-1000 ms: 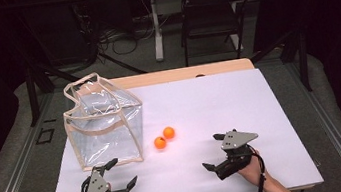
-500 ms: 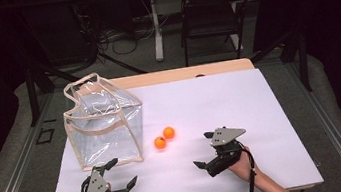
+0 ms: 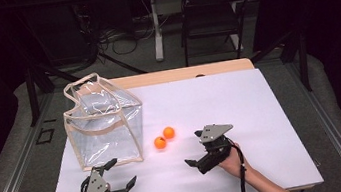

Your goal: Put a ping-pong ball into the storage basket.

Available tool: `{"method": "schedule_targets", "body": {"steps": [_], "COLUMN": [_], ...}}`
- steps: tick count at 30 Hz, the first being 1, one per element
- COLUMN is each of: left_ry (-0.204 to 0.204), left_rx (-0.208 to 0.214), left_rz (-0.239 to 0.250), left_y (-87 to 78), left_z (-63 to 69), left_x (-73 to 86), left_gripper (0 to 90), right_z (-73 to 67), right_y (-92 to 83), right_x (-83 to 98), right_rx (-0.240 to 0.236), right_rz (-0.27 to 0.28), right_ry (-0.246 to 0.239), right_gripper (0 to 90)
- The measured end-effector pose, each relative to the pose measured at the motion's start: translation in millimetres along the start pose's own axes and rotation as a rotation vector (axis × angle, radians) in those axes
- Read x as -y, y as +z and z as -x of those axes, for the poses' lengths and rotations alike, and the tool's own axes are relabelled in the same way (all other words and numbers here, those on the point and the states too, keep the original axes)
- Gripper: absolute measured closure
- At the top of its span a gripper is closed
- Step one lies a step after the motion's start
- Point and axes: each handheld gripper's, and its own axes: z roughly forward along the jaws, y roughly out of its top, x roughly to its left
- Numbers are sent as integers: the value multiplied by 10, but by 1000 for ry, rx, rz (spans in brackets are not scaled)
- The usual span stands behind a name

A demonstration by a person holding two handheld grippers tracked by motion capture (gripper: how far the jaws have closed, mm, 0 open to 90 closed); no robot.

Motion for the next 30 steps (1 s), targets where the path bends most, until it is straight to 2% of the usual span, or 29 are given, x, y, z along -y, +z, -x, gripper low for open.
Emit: {"method": "schedule_targets", "body": {"steps": [11,30], "left_ry": [7,14], "left_rx": [4,5], "left_rz": [0,-1], "left_y": [-1,-13], "left_z": [6,12], "left_x": [-4,-6], "left_gripper": [157,157], "right_z": [-33,-105], "right_y": [128,317], "right_x": [-95,-225], "right_rx": [-22,-59], "right_rz": [-23,-27], "right_ry": [-17,-38], "right_gripper": [0,0]}}
